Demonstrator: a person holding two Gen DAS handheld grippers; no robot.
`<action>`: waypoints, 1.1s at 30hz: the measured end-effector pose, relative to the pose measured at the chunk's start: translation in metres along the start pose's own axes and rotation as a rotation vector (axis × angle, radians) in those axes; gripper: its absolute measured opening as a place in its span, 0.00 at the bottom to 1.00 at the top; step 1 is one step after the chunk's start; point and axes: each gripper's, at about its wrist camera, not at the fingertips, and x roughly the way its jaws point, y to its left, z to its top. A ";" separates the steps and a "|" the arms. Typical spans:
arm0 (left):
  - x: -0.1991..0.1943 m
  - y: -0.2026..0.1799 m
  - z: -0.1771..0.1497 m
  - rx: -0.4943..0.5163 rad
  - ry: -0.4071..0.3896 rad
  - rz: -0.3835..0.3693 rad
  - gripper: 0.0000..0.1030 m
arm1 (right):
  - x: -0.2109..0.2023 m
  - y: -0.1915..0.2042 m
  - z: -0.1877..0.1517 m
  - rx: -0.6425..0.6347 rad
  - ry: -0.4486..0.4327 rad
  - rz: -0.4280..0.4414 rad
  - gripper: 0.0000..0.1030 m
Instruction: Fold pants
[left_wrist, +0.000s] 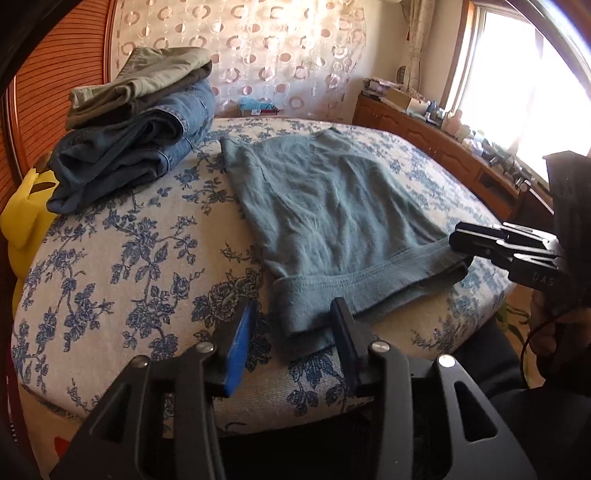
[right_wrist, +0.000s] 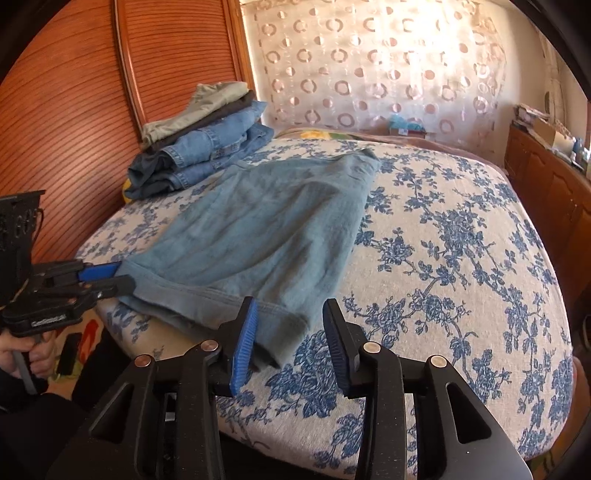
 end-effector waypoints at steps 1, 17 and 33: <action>0.001 0.000 -0.001 0.004 0.005 0.002 0.41 | 0.002 0.001 0.000 0.000 0.002 0.002 0.35; -0.019 0.004 0.006 -0.032 -0.075 -0.007 0.42 | 0.015 0.002 -0.011 0.017 0.027 0.006 0.39; 0.006 0.011 0.004 -0.071 -0.006 0.020 0.40 | 0.013 0.005 -0.016 0.034 0.042 -0.006 0.42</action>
